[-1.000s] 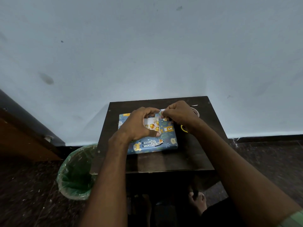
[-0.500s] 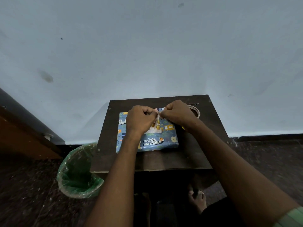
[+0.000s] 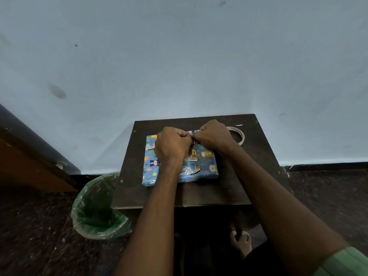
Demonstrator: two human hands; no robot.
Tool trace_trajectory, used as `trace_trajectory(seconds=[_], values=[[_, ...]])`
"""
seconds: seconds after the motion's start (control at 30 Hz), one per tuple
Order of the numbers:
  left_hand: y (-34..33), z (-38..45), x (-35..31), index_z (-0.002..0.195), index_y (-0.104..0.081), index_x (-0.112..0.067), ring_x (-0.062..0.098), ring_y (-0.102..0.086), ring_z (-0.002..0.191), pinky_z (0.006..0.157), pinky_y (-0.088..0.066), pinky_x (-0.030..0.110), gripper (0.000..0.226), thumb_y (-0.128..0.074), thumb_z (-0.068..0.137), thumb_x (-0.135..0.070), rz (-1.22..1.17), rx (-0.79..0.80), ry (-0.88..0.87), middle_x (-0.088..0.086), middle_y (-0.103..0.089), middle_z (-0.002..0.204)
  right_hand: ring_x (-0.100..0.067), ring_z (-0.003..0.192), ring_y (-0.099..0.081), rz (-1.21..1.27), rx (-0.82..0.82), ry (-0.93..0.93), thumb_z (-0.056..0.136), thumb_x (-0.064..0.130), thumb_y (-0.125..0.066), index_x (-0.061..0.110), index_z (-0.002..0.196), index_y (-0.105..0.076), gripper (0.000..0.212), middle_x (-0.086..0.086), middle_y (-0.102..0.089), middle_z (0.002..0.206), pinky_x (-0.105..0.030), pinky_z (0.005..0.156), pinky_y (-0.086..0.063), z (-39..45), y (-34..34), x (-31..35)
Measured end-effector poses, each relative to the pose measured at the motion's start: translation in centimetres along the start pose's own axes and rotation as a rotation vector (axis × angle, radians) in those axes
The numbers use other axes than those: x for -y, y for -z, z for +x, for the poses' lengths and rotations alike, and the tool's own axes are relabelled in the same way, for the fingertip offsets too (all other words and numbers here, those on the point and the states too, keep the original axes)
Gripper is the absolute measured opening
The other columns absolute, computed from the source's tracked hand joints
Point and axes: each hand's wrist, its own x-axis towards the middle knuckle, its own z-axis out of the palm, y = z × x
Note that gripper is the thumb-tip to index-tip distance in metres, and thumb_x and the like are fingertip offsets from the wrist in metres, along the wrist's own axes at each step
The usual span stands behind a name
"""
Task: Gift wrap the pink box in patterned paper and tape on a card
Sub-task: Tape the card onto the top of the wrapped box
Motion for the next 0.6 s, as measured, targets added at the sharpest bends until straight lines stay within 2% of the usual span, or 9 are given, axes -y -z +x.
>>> trace_trajectory(seconds=[0.1, 0.23, 0.3, 0.37, 0.47, 0.53, 0.6], values=[[-0.1, 0.0, 0.1, 0.079, -0.084, -0.03, 0.015, -0.074, 0.073, 0.064, -0.06, 0.031, 0.012, -0.082, 0.089, -0.034, -0.006, -0.008, -0.003, -0.008, -0.078, 0.074, -0.024, 0.068, -0.062, 0.03, -0.012, -0.046, 0.051, 0.041, -0.056, 0.01, 0.059, -0.064, 0.032, -0.003, -0.064, 0.066, -0.028, 0.057, -0.038, 0.2, 0.0, 0.0], [-0.2, 0.0, 0.3, 0.071, -0.083, -0.029, 0.011, -0.071, 0.065, 0.057, -0.054, 0.026, 0.019, -0.08, 0.088, -0.035, 0.015, -0.017, -0.002, -0.011, -0.073, 0.062, -0.028, 0.079, -0.071, 0.064, -0.028, -0.086, 0.051, 0.051, -0.065, 0.009, 0.074, -0.069, 0.047, -0.006, -0.073, 0.081, -0.031, 0.061, -0.046, 0.8, -0.3, -1.0], [-0.3, 0.0, 0.2, 0.07, -0.083, -0.029, 0.01, -0.071, 0.065, 0.055, -0.051, 0.024, 0.018, -0.081, 0.087, -0.035, 0.022, -0.025, 0.004, -0.012, -0.073, 0.063, -0.026, 0.072, -0.071, 0.12, -0.022, -0.118, 0.052, 0.047, -0.074, 0.008, 0.073, -0.073, 0.043, -0.007, -0.076, 0.076, -0.033, 0.061, -0.05, 0.9, -0.3, -1.5], [-0.4, -0.1, 0.2, 0.073, -0.084, -0.029, 0.011, -0.072, 0.068, 0.054, -0.048, 0.024, 0.015, -0.082, 0.087, -0.035, 0.034, -0.026, -0.003, -0.012, -0.075, 0.068, -0.022, 0.059, -0.063, 0.171, -0.003, -0.142, 0.06, 0.037, -0.082, 0.008, 0.066, -0.072, 0.031, -0.006, -0.076, 0.069, -0.034, 0.059, -0.048, 1.0, -0.1, -1.6], [-0.6, 0.0, 0.4, 0.086, -0.085, -0.028, 0.014, -0.074, 0.08, 0.064, -0.054, 0.027, 0.007, -0.086, 0.084, -0.035, 0.014, -0.03, 0.004, -0.01, -0.079, 0.083, -0.019, 0.051, -0.054, 0.225, -0.009, -0.177, 0.065, 0.033, -0.088, 0.009, 0.066, -0.069, 0.031, -0.008, -0.072, 0.067, -0.032, 0.053, -0.043, 1.1, -0.1, -1.8], [-0.6, 0.4, 0.8, 0.106, -0.081, -0.027, 0.012, -0.071, 0.092, 0.073, -0.055, 0.031, 0.032, -0.092, 0.079, -0.039, -0.011, -0.044, -0.001, -0.01, -0.076, 0.099, -0.018, 0.048, -0.053, 0.259, 0.008, -0.207, 0.068, 0.029, -0.09, 0.009, 0.066, -0.067, 0.031, -0.008, -0.067, 0.063, -0.028, 0.046, -0.041, 1.1, -0.1, -1.7], [-0.5, 0.7, 1.1, 0.113, -0.076, -0.027, 0.011, -0.067, 0.093, 0.073, -0.051, 0.03, 0.046, -0.096, 0.075, -0.041, -0.033, -0.047, 0.002, -0.009, -0.072, 0.103, -0.018, 0.051, -0.053, 0.287, 0.046, -0.241, 0.073, 0.021, -0.088, 0.008, 0.069, -0.067, 0.025, -0.008, -0.065, 0.064, -0.025, 0.044, -0.04, 1.0, 0.0, -1.5]])
